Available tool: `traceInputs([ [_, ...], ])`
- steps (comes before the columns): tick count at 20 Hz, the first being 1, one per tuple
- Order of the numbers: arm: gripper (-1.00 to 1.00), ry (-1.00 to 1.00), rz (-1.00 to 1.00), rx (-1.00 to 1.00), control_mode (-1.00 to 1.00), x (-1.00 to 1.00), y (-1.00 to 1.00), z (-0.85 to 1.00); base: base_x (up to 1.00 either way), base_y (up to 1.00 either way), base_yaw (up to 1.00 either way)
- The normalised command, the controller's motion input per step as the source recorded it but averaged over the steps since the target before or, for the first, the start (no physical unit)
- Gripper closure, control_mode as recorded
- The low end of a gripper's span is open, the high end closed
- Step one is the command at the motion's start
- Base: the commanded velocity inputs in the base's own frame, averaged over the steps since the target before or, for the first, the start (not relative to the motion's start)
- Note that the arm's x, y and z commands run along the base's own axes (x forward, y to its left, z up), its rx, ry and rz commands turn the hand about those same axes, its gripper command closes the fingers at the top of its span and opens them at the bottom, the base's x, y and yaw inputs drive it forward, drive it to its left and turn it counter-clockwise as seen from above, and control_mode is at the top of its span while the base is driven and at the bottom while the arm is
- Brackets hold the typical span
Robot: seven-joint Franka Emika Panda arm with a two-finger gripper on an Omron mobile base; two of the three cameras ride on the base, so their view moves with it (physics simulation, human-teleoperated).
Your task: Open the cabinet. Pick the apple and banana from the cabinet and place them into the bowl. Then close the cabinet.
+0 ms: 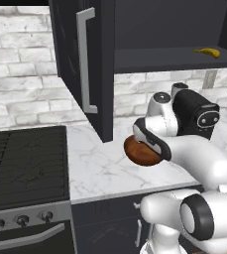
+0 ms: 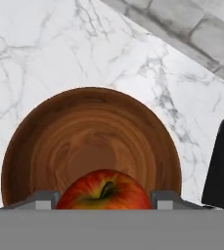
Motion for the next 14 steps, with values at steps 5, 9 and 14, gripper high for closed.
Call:
traceInputs([
  [5, 1.00, 0.06, 0.00, -0.07, -1.00, 0.59, 0.00, -0.32, 0.00, 0.00, 0.00],
  [9, 1.00, 0.12, 0.00, -0.07, -1.00, 0.47, 0.00, -0.39, 0.00, 0.00, 0.00],
  [14, 1.00, 0.09, 0.00, -0.06, -1.00, 0.34, 0.00, -0.36, 0.00, 0.00, 0.00],
])
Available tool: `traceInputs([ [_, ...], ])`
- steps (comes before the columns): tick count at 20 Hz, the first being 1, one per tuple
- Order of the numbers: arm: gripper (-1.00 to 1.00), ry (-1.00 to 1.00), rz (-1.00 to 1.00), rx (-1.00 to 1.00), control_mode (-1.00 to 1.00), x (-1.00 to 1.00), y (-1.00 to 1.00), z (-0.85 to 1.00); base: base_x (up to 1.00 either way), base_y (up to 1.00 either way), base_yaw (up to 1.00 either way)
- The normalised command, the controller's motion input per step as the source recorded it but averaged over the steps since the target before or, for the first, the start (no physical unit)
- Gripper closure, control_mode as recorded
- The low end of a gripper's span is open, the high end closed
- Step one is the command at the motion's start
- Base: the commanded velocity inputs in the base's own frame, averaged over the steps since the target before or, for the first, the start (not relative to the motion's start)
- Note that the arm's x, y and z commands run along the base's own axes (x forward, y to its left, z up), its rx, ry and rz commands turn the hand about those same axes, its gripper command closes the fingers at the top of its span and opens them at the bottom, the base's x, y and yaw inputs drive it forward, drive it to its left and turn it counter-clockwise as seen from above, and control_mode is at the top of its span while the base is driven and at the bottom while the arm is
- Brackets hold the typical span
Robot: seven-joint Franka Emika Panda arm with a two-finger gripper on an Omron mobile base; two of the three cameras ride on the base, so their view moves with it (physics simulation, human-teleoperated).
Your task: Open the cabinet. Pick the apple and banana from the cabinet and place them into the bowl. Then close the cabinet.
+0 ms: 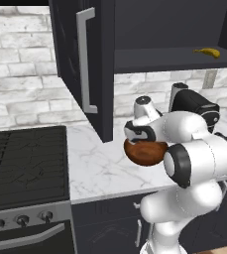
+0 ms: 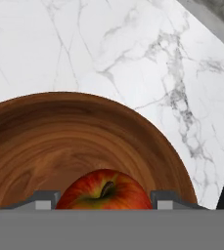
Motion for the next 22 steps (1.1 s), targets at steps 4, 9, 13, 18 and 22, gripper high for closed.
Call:
traceInputs([
  [4, -1.00, 0.00, 0.00, -0.02, -1.00, 0.22, 0.00, -0.18, 0.00, 0.00, 0.00],
  [9, -1.00, 0.00, 0.00, 0.00, -1.00, 0.01, 0.00, -0.01, 0.00, 0.00, 0.00],
  [13, -1.00, 0.00, 0.00, 0.00, -1.00, 0.00, 0.00, 0.00, 0.00, 0.00, 0.00],
  [18, -1.00, 0.00, 0.00, 0.01, -1.00, 0.00, 0.00, 0.04, 0.00, 0.00, 0.00],
  [22, -1.00, 0.00, 0.00, 0.08, -1.00, -0.25, -0.08, 0.54, 0.00, 0.00, 0.00],
])
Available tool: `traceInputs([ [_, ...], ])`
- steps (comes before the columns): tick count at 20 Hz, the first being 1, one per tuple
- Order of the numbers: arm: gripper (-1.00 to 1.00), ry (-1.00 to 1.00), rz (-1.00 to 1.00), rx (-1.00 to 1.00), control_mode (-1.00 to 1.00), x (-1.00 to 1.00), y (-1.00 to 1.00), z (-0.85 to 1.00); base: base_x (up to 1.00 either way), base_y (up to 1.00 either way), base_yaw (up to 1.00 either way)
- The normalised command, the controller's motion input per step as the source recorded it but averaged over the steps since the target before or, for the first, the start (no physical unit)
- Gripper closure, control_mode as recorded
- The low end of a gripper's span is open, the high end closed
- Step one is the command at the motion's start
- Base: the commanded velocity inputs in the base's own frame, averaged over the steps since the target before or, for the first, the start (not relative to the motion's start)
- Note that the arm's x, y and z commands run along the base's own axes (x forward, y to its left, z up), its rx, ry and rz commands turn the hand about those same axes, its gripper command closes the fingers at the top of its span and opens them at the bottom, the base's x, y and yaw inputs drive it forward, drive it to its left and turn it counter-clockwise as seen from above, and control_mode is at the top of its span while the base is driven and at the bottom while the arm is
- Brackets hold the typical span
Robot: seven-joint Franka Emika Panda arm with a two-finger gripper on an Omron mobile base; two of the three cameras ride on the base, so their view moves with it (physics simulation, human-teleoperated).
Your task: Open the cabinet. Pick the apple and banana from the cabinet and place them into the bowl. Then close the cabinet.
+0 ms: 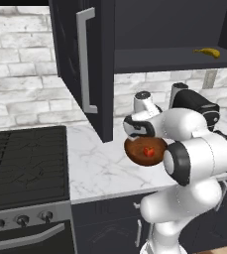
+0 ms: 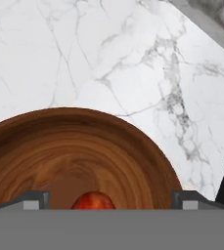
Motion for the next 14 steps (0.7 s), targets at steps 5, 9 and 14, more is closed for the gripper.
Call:
traceInputs([
  [5, -1.00, -0.02, -0.05, 0.10, -1.00, -0.46, -0.20, 0.81, 0.00, 0.00, 0.00],
  [9, -1.00, -0.03, -0.11, 0.11, -1.00, -0.50, -0.29, 0.89, 0.00, 0.00, 0.00],
  [14, -1.00, -0.06, -0.13, 0.09, -1.00, -0.46, -0.26, 0.96, 0.00, 0.00, 0.00],
])
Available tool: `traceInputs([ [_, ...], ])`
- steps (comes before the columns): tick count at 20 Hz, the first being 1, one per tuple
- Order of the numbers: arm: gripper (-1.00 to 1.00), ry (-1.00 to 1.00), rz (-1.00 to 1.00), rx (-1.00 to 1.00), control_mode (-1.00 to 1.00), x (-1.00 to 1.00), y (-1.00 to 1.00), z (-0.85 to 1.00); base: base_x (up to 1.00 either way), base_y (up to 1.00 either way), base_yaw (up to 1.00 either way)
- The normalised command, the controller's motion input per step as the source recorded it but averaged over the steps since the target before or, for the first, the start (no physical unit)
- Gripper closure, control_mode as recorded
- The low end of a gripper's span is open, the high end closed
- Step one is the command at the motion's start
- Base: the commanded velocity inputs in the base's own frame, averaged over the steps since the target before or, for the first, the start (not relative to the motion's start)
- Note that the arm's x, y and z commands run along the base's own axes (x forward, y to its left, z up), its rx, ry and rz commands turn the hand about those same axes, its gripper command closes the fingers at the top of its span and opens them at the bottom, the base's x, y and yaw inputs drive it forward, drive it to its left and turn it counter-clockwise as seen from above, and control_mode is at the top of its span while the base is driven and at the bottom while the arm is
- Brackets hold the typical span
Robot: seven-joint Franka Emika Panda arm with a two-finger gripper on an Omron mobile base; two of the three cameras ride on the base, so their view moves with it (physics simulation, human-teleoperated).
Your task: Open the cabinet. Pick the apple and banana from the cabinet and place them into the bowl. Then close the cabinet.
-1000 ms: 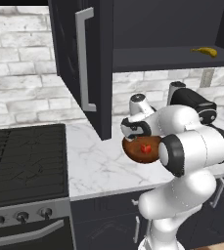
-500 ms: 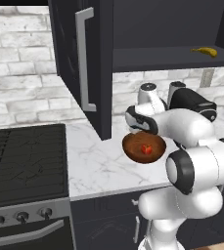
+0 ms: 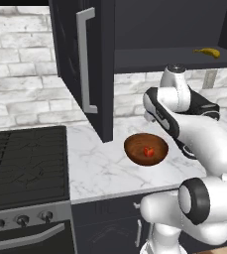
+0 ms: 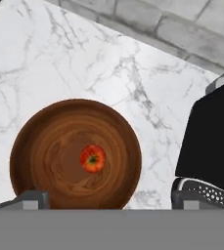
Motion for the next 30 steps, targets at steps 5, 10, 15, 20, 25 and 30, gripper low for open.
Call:
traceInputs([
  [5, -1.00, -0.08, -0.15, 0.02, -1.00, -0.37, -0.21, 0.82, 0.00, 0.00, 0.00],
  [10, -1.00, -0.24, -0.17, -0.02, -1.00, -0.32, -0.20, 0.44, 0.00, 0.00, 0.00],
  [15, -1.00, -0.32, -0.23, -0.01, -1.00, -0.16, -0.30, 0.41, 0.00, 0.00, 0.00],
  [20, -1.00, -0.24, -0.31, 0.00, -1.00, 0.00, -0.33, 0.51, 0.00, 0.00, 0.00],
  [25, -1.00, -0.21, -0.29, 0.00, -1.00, 0.00, -0.39, 0.61, 0.00, 0.00, 0.00],
  [30, -1.00, -0.11, -0.21, 0.00, -1.00, 0.09, -0.41, 0.60, 0.00, 0.00, 0.00],
])
